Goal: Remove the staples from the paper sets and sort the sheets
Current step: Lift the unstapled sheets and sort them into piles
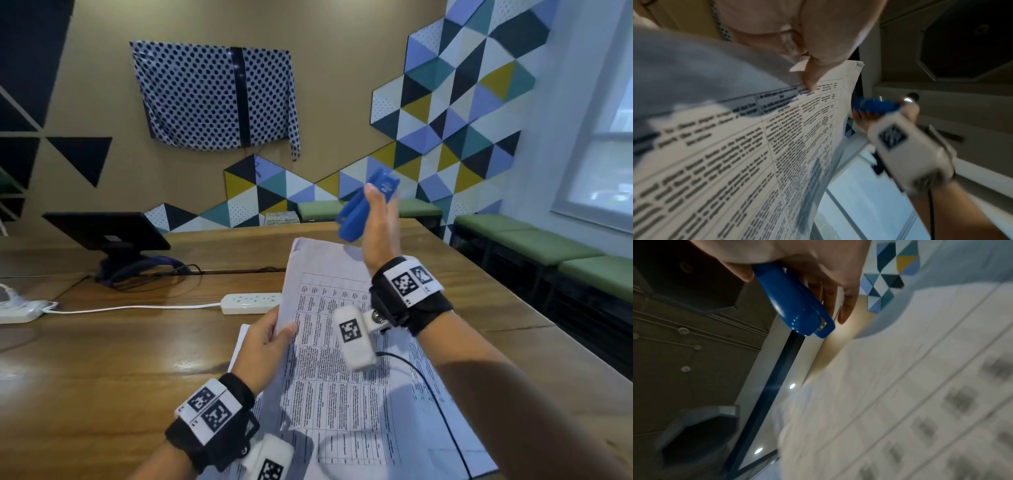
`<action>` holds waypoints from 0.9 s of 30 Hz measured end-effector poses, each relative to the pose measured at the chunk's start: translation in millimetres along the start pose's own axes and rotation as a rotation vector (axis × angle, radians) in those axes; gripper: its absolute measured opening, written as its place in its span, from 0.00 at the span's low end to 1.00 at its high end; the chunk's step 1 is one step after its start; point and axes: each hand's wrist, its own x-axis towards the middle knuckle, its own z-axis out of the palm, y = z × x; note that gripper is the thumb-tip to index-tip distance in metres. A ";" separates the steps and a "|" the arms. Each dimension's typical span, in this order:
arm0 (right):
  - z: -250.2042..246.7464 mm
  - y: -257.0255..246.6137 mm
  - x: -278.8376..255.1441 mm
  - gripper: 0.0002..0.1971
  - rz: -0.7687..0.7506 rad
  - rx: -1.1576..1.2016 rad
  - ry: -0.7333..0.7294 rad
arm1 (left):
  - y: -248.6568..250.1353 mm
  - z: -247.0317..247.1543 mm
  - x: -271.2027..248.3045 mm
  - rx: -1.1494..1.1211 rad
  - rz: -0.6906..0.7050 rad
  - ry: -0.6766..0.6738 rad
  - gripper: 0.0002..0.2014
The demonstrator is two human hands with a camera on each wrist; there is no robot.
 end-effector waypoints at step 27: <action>-157.5 87.6 -32.6 0.25 0.515 -0.943 -0.422 | -19.3 -20.7 13.1 -0.171 -0.206 0.114 0.14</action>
